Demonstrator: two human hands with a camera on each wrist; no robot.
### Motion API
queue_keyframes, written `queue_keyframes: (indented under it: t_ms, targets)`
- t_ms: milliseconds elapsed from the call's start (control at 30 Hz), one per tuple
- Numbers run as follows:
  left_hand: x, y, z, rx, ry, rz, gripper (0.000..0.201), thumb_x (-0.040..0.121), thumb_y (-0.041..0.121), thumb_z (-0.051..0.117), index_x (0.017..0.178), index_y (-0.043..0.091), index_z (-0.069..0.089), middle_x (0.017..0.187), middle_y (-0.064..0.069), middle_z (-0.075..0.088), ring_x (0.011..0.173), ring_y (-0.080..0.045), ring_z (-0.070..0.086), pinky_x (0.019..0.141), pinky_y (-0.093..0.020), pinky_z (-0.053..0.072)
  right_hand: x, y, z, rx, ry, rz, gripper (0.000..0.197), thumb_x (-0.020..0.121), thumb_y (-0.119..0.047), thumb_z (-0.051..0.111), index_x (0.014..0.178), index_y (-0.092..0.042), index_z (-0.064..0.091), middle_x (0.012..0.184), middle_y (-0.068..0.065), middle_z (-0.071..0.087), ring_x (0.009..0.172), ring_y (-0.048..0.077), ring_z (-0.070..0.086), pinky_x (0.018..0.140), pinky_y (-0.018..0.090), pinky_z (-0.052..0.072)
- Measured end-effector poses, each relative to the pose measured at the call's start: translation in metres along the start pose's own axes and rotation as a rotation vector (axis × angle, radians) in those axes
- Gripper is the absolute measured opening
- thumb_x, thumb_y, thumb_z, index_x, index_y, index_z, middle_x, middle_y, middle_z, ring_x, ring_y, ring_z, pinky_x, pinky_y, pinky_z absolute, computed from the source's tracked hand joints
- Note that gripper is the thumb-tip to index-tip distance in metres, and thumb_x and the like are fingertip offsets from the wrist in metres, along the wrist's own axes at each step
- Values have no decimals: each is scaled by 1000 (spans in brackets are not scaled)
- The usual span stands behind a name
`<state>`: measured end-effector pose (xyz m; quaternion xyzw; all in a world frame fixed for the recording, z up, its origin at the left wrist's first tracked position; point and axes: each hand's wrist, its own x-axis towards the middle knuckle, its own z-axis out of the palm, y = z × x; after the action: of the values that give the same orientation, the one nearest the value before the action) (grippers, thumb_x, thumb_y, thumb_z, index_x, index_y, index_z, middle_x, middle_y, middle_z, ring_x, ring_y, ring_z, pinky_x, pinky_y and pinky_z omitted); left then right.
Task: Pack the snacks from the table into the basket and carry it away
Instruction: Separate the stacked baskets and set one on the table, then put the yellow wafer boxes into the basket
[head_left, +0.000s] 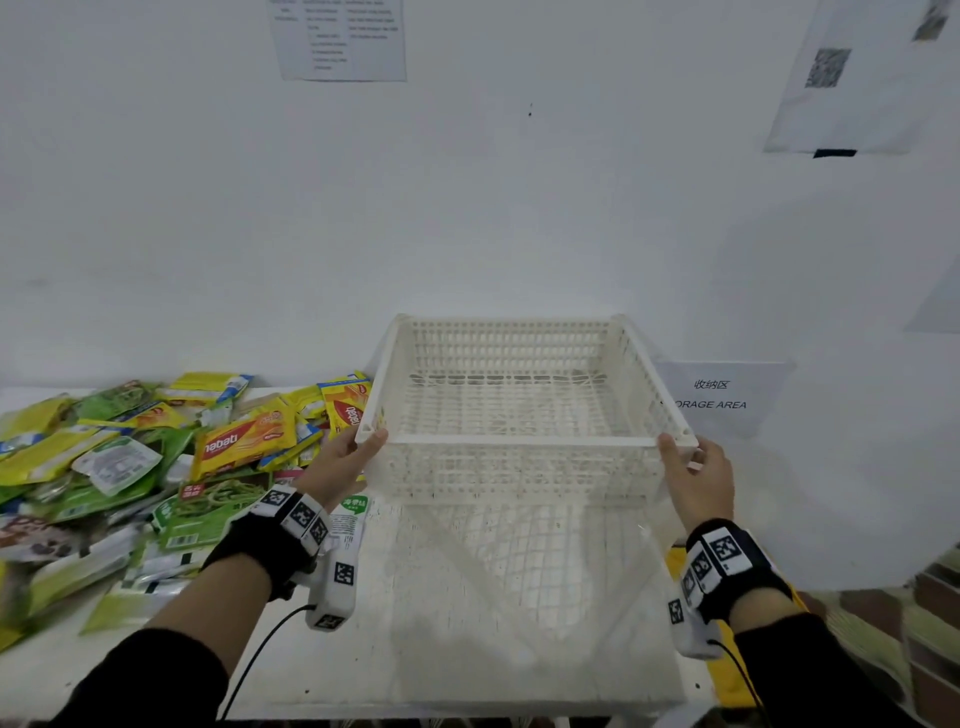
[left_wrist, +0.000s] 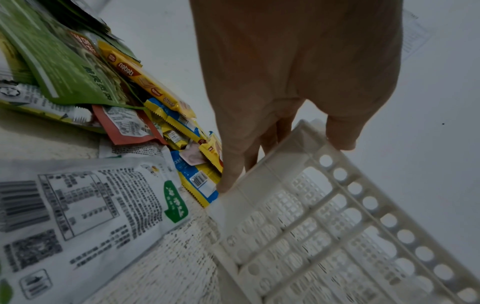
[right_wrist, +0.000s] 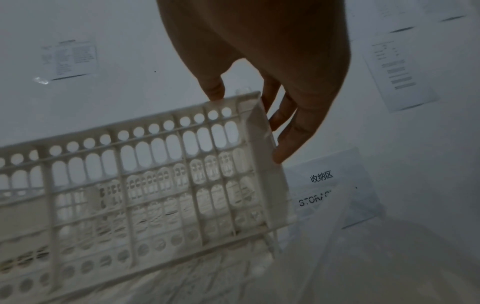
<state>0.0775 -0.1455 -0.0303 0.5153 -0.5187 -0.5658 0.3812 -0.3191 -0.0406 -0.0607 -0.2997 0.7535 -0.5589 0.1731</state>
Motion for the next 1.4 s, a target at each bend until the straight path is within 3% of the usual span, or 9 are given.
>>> queue_keyframes:
  t_ms: [133, 233, 433, 733, 867, 967, 1167, 1267, 1400]
  targets:
    - [-1, 4, 1, 39, -6, 20, 26, 95, 33, 53, 119, 21, 56, 105, 7, 65, 101, -15, 56, 96, -48, 41, -9, -6, -3, -116, 98, -105, 57, 86, -43, 64, 132, -16, 46, 131, 6, 48, 120, 28, 48, 101, 47, 41]
    - [-4, 5, -1, 81, 16, 105, 14, 96, 27, 54, 110, 28, 58, 104, 7, 66, 98, -14, 60, 81, -36, 50, -25, -15, 1, -243, 204, -353, 36, 87, -35, 62, 117, -16, 58, 121, 6, 56, 111, 28, 51, 95, 44, 37]
    - [-18, -1, -25, 328, 92, 231, 32, 94, 21, 58, 125, 14, 55, 121, 0, 61, 107, -17, 62, 93, -40, 51, -70, -45, 47, -32, -153, -552, 15, 88, -16, 63, 97, -28, 61, 101, -9, 57, 93, 13, 58, 73, 32, 51]
    - [-55, -15, -133, 686, 145, 271, 21, 93, 11, 58, 113, 7, 63, 104, -3, 66, 92, -16, 62, 70, -7, 46, -163, -105, 166, 128, -660, -676, 16, 86, -8, 64, 87, -24, 65, 90, -7, 65, 76, 12, 61, 62, 20, 49]
    - [-52, -19, -194, 704, 181, 254, 18, 93, 9, 59, 109, 7, 65, 103, -5, 68, 88, -16, 65, 69, -10, 50, -202, -127, 227, 156, -792, -648, 20, 87, -4, 63, 84, -24, 64, 87, -5, 66, 74, 9, 59, 61, 13, 46]
    - [-39, -16, -228, 729, 180, 247, 17, 92, 13, 60, 109, 10, 65, 100, 0, 66, 84, -12, 65, 67, -10, 50, -220, -139, 276, 92, -835, -629, 18, 87, -2, 60, 87, -19, 64, 87, -7, 66, 76, 7, 61, 66, 14, 47]
    - [15, -3, -304, 843, 111, 234, 13, 92, 17, 60, 104, 17, 63, 96, 6, 62, 88, -14, 63, 75, -23, 53, -223, -164, 383, -352, -853, -660, 19, 90, -12, 55, 104, -16, 65, 111, 2, 63, 100, 19, 60, 89, 42, 50]
    - [41, 2, -332, 938, -1, 188, 21, 93, 18, 57, 113, 15, 63, 107, 3, 63, 98, -15, 61, 84, -26, 49, -226, -183, 416, -653, -991, -677, 42, 88, -18, 57, 129, -21, 51, 147, 2, 39, 138, 23, 34, 111, 39, 32]
    - [78, 10, -344, 1009, -124, 222, 23, 90, 12, 56, 111, 16, 65, 111, 1, 63, 101, -17, 61, 82, -25, 47, -225, -196, 444, -936, -1078, -735, 66, 83, -30, 68, 140, -27, 34, 162, -1, 4, 149, 21, 4, 120, 44, 7]
